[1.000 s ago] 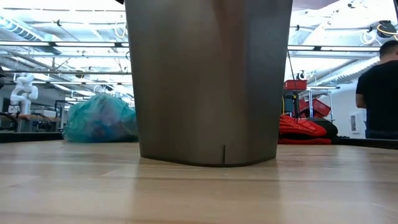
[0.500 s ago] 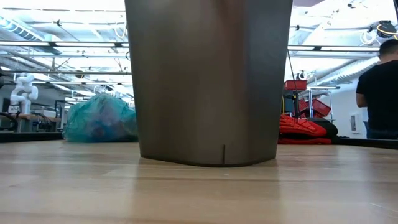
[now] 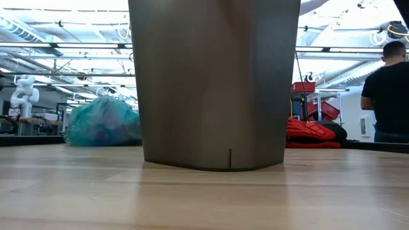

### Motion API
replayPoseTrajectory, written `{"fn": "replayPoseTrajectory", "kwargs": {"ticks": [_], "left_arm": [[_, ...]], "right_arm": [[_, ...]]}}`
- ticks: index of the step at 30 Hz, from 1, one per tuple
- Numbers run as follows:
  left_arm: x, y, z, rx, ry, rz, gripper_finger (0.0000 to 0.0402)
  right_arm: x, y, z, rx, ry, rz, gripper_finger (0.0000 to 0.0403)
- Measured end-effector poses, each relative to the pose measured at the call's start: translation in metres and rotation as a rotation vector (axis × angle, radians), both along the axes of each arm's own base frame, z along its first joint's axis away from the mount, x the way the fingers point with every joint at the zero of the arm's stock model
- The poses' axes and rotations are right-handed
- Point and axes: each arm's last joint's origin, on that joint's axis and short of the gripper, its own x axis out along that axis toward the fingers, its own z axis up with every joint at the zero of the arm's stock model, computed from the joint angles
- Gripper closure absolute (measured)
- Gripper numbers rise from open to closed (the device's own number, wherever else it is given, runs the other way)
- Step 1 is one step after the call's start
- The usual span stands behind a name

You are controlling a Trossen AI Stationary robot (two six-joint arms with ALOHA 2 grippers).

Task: Place trash/remove bag and relplace
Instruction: Insert the new pink trash bag into the trash bin

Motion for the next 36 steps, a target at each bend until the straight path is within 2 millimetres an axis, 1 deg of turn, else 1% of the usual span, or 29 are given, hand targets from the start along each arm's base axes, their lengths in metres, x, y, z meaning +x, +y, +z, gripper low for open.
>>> {"fn": "replayPoseTrajectory", "kwargs": {"ticks": [5, 8, 10, 14, 20, 24, 30, 32, 36], "left_arm": [[-0.020, -0.007, 0.000, 0.029, 0.039, 0.014, 0.0401], [-0.029, -0.011, -0.004, 0.055, 0.082, 0.039, 0.0401], [-0.034, -0.014, -0.008, 0.081, 0.113, 0.059, 0.0401], [-0.038, -0.020, -0.017, 0.140, 0.180, 0.090, 0.0402], [-0.040, -0.029, -0.033, 0.270, 0.285, 0.112, 0.0402], [-0.039, -0.029, -0.042, 0.351, 0.344, 0.149, 0.0402], [-0.033, -0.025, -0.067, 0.338, 0.377, 0.165, 0.0402], [-0.030, -0.021, -0.068, 0.335, 0.345, 0.203, 0.0402], [-0.026, -0.013, -0.060, 0.339, 0.260, 0.273, 0.0402]], "right_arm": [[0.001, 0.000, -0.001, -0.002, 0.006, -0.015, 0.0403], [0.001, -0.005, -0.002, -0.020, 0.015, -0.033, 0.0403], [-0.001, -0.009, -0.003, -0.037, 0.039, -0.034, 0.0403], [-0.001, -0.015, -0.011, -0.076, 0.101, -0.028, 0.0403], [0.003, -0.018, -0.016, -0.082, 0.112, -0.027, 0.0403], [0.004, -0.020, -0.017, -0.081, 0.115, -0.033, 0.0403], [0.004, -0.021, -0.017, -0.073, 0.114, -0.046, 0.0403], [0.005, -0.020, -0.017, -0.063, 0.104, -0.063, 0.0403], [0.006, -0.020, -0.010, -0.049, 0.048, -0.075, 0.0403]]}}
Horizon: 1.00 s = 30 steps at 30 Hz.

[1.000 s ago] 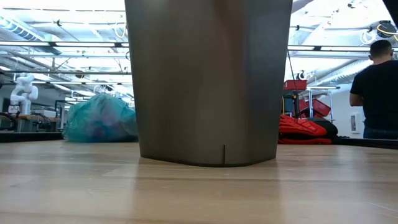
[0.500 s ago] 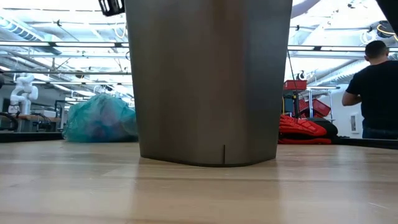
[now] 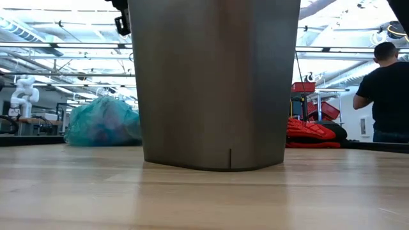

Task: Place trash/remove bag and relplace
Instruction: Insert the new pink trash bag into the trash bin

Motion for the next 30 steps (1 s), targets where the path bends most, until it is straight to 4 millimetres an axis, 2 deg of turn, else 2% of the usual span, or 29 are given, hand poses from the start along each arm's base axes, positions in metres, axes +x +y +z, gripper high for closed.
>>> {"fn": "replayPoseTrajectory", "kwargs": {"ticks": [8, 15, 19, 25, 30], "left_arm": [[-0.002, 0.004, -0.009, -0.045, 0.090, 0.010, 0.0402], [-0.021, -0.005, -0.005, -0.045, 0.133, 0.032, 0.0402], [-0.022, -0.004, -0.010, -0.024, 0.160, 0.049, 0.0402], [-0.021, -0.004, -0.010, -0.021, 0.154, 0.046, 0.0402], [-0.021, -0.004, -0.010, -0.024, 0.149, 0.040, 0.0402]], "right_arm": [[-0.001, -0.001, 0.001, -0.028, -0.004, -0.001, 0.0403], [-0.001, 0.000, 0.001, -0.007, -0.003, 0.011, 0.0403], [-0.001, 0.001, 0.000, 0.002, 0.003, 0.069, 0.0403], [-0.005, 0.003, 0.000, -0.146, 0.010, 0.132, 0.0403], [-0.007, -0.010, 0.007, -0.376, -0.016, 0.066, 0.0403]]}}
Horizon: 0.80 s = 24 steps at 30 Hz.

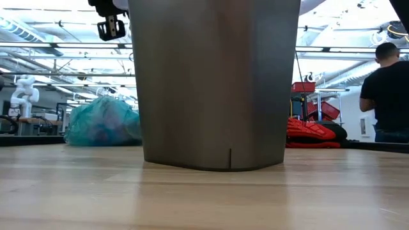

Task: Place trash/remove bag and relplace
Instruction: Insert the new pink trash bag into the trash bin

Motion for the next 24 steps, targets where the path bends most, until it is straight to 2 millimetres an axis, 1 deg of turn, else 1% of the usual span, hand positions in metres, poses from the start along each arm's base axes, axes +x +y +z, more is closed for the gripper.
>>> {"fn": "replayPoseTrajectory", "kwargs": {"ticks": [4, 7, 9, 11, 15, 19, 24], "left_arm": [[0.000, 0.000, 0.000, -0.005, 0.004, -0.004, 0.0402], [0.000, 0.000, 0.000, -0.004, 0.003, -0.003, 0.0402], [0.000, 0.000, 0.000, -0.007, 0.006, -0.001, 0.0402], [0.000, 0.000, -0.001, -0.010, 0.014, 0.018, 0.0402], [0.000, 0.001, -0.001, -0.008, 0.021, 0.035, 0.0402], [0.000, 0.001, -0.001, -0.007, 0.034, 0.072, 0.0402], [0.000, 0.002, -0.001, -0.006, 0.039, 0.087, 0.0402]], "right_arm": [[0.002, -0.009, 0.001, -0.133, -0.027, -0.053, 0.0403], [0.003, -0.013, 0.002, -0.150, -0.030, -0.071, 0.0403], [0.004, -0.013, -0.001, -0.151, -0.023, -0.070, 0.0403], [0.004, -0.009, -0.003, -0.139, -0.011, -0.054, 0.0403], [0.004, 0.006, -0.008, -0.134, 0.015, -0.017, 0.0403], [0.002, 0.020, -0.009, -0.129, 0.015, 0.008, 0.0403], [-0.001, 0.034, -0.010, -0.047, 0.022, 0.033, 0.0403]]}}
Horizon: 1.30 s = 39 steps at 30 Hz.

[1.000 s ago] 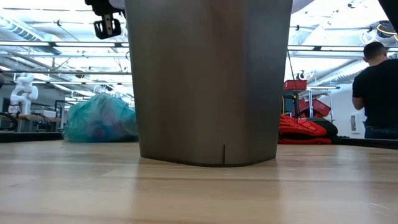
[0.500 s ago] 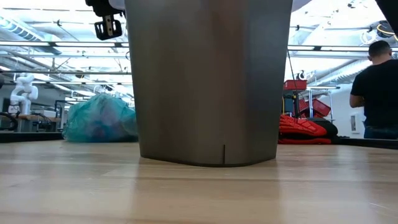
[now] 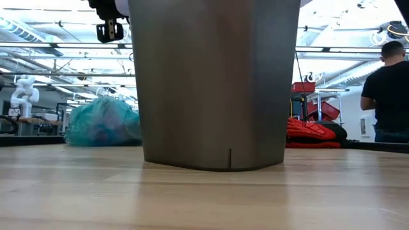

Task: Place trash/remove bag and relplace
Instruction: Insert the new pink trash bag into the trash bin

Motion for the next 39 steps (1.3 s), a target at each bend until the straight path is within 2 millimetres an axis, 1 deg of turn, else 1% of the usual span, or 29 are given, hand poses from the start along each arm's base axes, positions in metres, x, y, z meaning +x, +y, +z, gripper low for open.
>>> {"fn": "replayPoseTrajectory", "kwargs": {"ticks": [6, 9, 14, 19, 25, 31, 34, 39], "left_arm": [[0.000, 0.000, 0.000, 0.008, 0.002, 0.011, 0.0402], [0.000, 0.000, 0.000, 0.008, 0.001, 0.011, 0.0402], [0.000, 0.000, 0.000, 0.007, 0.001, 0.011, 0.0402], [0.000, 0.000, 0.000, -0.005, 0.006, 0.019, 0.0402], [0.000, 0.000, 0.000, -0.006, 0.008, 0.019, 0.0402], [0.000, 0.000, 0.000, -0.006, 0.014, 0.021, 0.0402], [0.000, 0.001, 0.000, 0.001, 0.015, 0.027, 0.0402], [-0.001, 0.004, -0.001, 0.016, 0.024, 0.053, 0.0402]], "right_arm": [[0.003, 0.010, -0.007, 0.095, 0.030, 0.056, 0.0403], [0.008, 0.007, -0.013, 0.144, 0.052, 0.074, 0.0403], [0.018, -0.001, -0.026, 0.198, 0.090, 0.096, 0.0403], [0.028, -0.010, -0.042, 0.208, 0.136, 0.088, 0.0403], [0.036, -0.019, -0.055, 0.206, 0.167, 0.070, 0.0403], [0.038, -0.029, -0.059, 0.195, 0.182, 0.045, 0.0403], [0.040, -0.035, -0.065, 0.183, 0.184, 0.039, 0.0403], [0.041, -0.045, -0.070, 0.169, 0.203, 0.053, 0.0403]]}}
